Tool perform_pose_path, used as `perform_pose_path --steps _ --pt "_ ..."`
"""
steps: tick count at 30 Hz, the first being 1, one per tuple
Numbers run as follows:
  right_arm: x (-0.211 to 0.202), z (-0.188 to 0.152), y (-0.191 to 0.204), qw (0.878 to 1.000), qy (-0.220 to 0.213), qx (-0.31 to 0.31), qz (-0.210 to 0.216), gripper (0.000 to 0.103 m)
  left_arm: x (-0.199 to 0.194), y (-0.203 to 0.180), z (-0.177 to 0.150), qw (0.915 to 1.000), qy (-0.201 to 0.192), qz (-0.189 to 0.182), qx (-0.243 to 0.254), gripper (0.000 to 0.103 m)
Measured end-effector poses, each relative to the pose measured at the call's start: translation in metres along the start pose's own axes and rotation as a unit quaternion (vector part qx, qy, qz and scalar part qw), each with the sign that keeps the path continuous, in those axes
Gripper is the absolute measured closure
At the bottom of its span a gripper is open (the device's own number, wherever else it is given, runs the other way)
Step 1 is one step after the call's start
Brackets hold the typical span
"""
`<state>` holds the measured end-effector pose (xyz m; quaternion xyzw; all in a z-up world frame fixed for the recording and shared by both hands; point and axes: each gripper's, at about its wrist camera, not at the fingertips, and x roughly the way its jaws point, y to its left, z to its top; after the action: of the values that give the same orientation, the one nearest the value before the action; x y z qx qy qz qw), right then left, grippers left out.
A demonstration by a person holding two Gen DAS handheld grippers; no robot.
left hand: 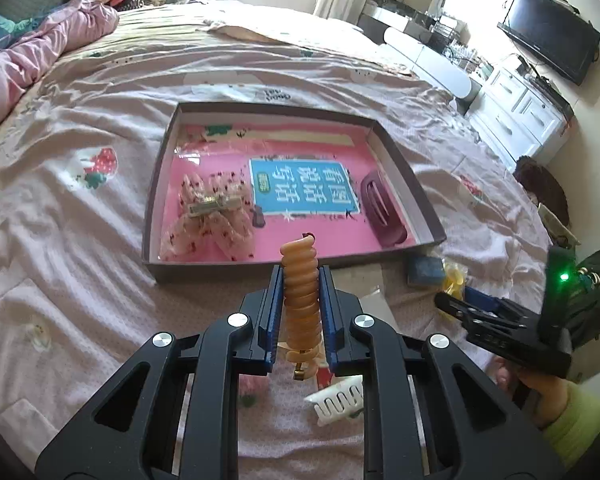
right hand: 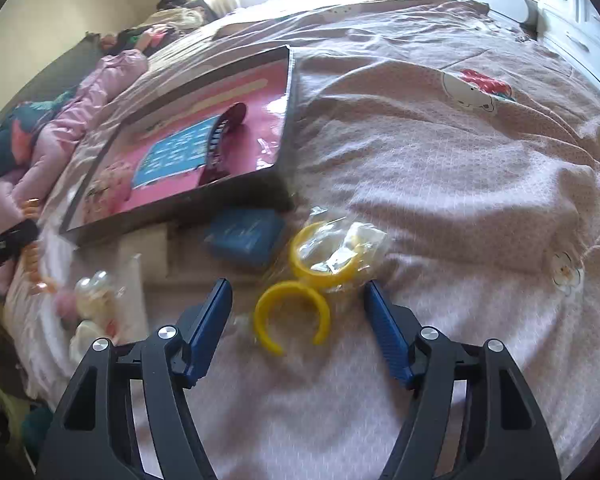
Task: Organize jewelry
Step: 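Grasp the bagged yellow hoop earrings with the right tool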
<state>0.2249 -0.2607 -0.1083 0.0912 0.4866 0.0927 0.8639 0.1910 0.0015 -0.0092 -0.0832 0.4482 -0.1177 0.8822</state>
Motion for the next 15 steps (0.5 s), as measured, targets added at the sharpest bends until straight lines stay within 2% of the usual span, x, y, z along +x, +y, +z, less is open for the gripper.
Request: perform_pose_path --steps 1,3,4,5,8,15 --pt "0.002 0.002 0.000 1.000 -0.001 0.001 0.000 0.037 -0.001 0.000 0.002 1.0000 -0.002 -0.001 -0.001 0.092" --pt "0.005 0.004 0.001 1.000 -0.012 -0.002 -0.012 0.050 -0.001 0.001 0.005 1.0000 -0.006 0.001 -0.001 0.092" --pt "0.005 0.004 0.000 1.000 -0.015 -0.005 -0.020 0.060 -0.001 0.001 0.007 1.0000 -0.007 0.001 -0.001 0.092" --pt "0.004 0.004 -0.003 1.000 -0.017 -0.010 -0.018 0.062 0.000 0.001 0.008 1.0000 -0.008 0.001 -0.001 0.092" --pt "0.000 0.004 -0.008 0.999 -0.018 -0.024 -0.014 0.066 0.002 0.002 0.013 0.9999 -0.012 0.000 -0.002 0.092" --pt "-0.034 0.007 -0.026 0.998 -0.052 -0.022 -0.020 0.067 0.005 0.006 0.023 0.9997 -0.020 -0.006 -0.009 0.092"
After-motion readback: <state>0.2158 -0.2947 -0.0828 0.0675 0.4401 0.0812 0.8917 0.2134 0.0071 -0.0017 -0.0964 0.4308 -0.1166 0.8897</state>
